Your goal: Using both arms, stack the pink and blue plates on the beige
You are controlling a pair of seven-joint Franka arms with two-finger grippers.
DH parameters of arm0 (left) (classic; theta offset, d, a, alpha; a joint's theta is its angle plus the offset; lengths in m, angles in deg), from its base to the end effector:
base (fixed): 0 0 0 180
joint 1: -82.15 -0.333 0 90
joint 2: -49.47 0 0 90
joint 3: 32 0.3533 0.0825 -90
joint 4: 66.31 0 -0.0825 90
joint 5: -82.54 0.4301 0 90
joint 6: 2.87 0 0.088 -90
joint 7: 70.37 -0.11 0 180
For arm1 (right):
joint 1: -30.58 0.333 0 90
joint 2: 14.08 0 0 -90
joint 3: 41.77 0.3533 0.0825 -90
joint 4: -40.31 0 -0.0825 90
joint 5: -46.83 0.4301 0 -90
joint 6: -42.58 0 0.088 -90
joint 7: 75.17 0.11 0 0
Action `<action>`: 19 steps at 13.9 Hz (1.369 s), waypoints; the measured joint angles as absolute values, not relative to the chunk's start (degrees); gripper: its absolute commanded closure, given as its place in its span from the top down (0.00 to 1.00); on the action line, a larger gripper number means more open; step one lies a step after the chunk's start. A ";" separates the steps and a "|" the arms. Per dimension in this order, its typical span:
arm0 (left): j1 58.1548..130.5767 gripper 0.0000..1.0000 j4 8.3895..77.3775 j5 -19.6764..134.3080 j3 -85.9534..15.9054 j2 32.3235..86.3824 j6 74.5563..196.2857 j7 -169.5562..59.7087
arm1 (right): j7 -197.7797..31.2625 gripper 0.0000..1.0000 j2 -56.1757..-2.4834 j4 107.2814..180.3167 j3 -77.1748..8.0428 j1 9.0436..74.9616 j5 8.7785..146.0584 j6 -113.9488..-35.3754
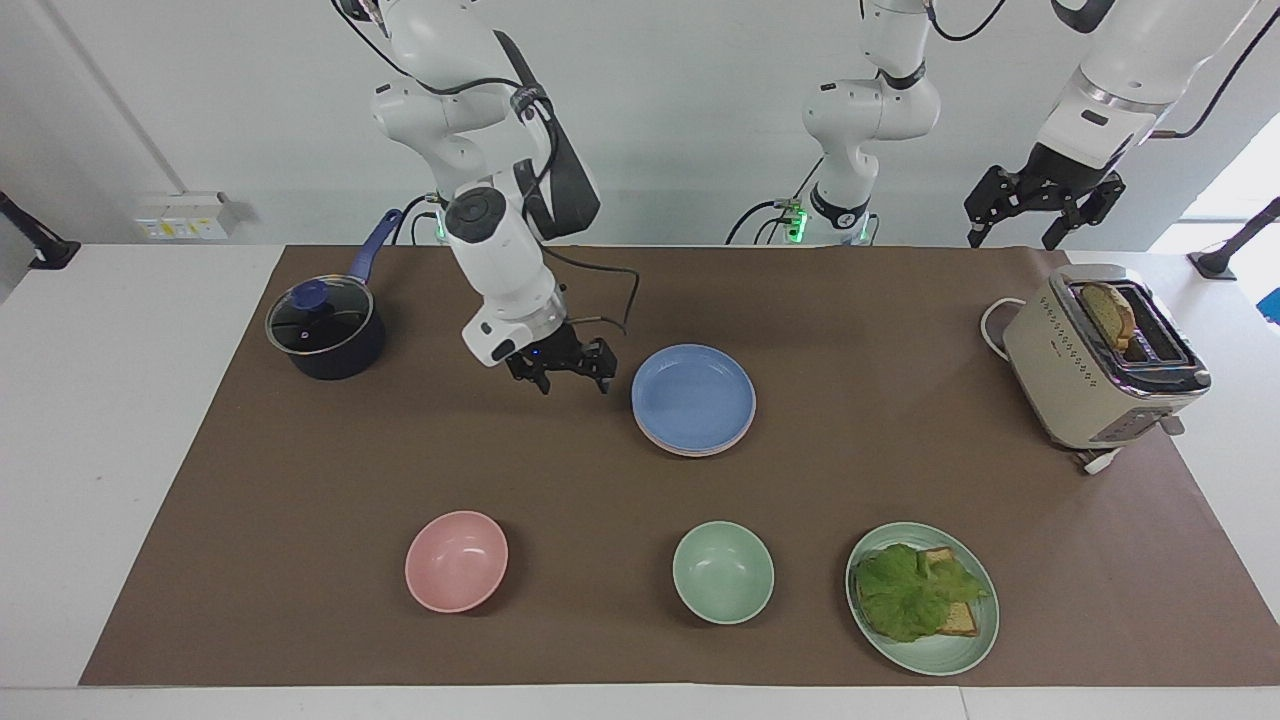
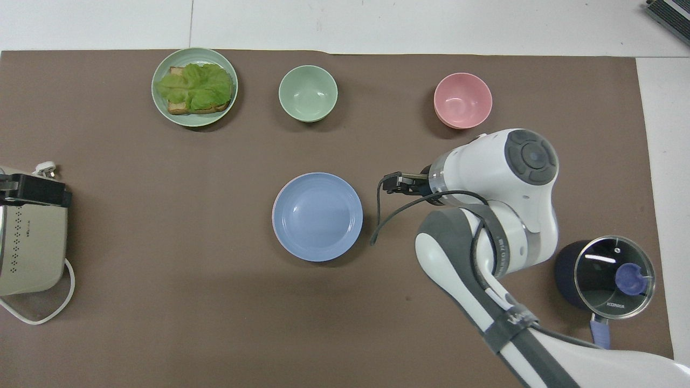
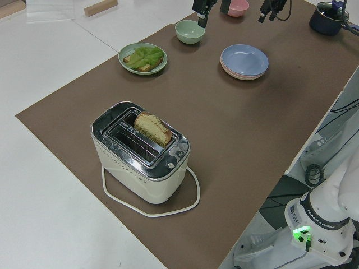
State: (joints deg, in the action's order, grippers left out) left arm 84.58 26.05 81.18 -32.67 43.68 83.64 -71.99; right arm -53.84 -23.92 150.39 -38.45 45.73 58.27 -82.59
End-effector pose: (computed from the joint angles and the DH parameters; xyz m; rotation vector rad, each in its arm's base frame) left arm 0.5577 -0.0333 0.6908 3.1164 -0.1306 -0.0021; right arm 0.6180 0.2131 0.4234 -2.9335 0.2337 -0.0370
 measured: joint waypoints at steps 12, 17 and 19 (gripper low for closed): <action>84.58 1.00 26.05 81.18 -32.67 43.68 83.64 -71.98 | -65.48 1.00 -13.83 131.56 -38.86 25.47 43.96 -51.23; 84.58 1.00 26.05 81.18 -32.67 43.68 83.64 -71.99 | -65.48 1.00 -13.85 129.43 -38.01 25.86 43.96 -47.43; 84.58 1.00 26.05 81.18 -32.67 43.68 83.64 -71.98 | -65.48 1.00 -13.30 129.35 -37.55 26.08 43.96 -45.60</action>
State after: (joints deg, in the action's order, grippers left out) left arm 84.58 26.05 81.18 -32.67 43.68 83.64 -71.98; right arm -65.48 -13.30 129.35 -37.55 26.08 43.96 -45.60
